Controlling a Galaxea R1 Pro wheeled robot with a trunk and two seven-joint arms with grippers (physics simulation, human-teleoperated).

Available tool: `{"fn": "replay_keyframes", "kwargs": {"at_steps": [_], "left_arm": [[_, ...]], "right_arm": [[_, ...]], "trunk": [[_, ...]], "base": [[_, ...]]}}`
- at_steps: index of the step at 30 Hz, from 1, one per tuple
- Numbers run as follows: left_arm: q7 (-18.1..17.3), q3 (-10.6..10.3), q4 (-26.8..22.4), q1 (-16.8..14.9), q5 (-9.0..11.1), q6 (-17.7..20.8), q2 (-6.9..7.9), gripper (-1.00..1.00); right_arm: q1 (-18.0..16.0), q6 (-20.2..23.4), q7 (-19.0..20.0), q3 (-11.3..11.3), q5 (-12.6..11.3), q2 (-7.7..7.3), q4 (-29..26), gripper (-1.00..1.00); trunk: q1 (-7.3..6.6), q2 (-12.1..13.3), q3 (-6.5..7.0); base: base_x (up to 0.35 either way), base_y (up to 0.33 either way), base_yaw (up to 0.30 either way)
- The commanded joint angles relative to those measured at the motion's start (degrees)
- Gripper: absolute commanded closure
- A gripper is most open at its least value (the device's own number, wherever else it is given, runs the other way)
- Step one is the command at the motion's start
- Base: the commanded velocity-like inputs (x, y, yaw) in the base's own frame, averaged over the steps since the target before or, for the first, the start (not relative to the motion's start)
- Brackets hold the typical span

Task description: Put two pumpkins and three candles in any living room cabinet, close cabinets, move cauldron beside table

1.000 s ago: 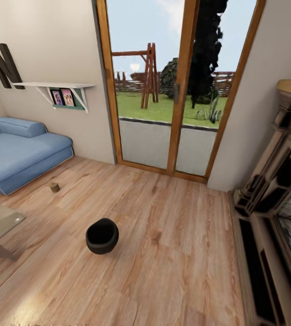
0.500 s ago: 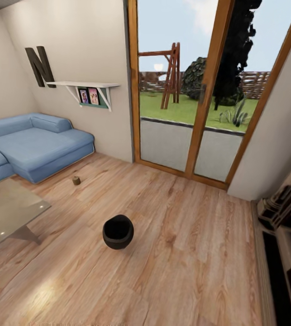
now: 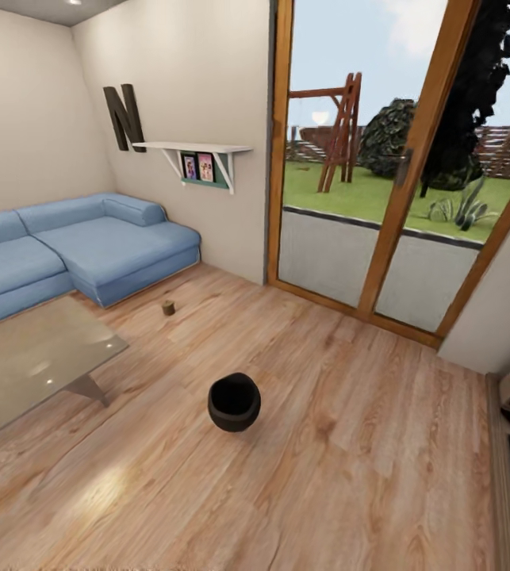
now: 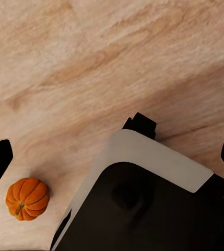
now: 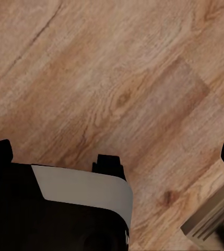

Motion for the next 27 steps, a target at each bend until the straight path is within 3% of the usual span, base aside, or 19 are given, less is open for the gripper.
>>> {"fn": "replay_keyframes", "kwargs": {"at_steps": [1,27], "left_arm": [[0.00,0.00,0.01,0.00,0.00,0.00,0.00,-1.00],[0.00,0.00,0.00,0.00,0.00,0.00,0.00,-1.00]], "right_arm": [[0.00,0.00,0.00,0.00,0.00,0.00,-0.01,-1.00],[0.00,0.00,0.00,0.00,0.02,0.00,-0.05,-1.00]], "trunk": [[0.00,0.00,0.00],[0.00,0.00,0.00]], "base": [[0.000,0.000,0.287],[0.000,0.000,0.287]]}}
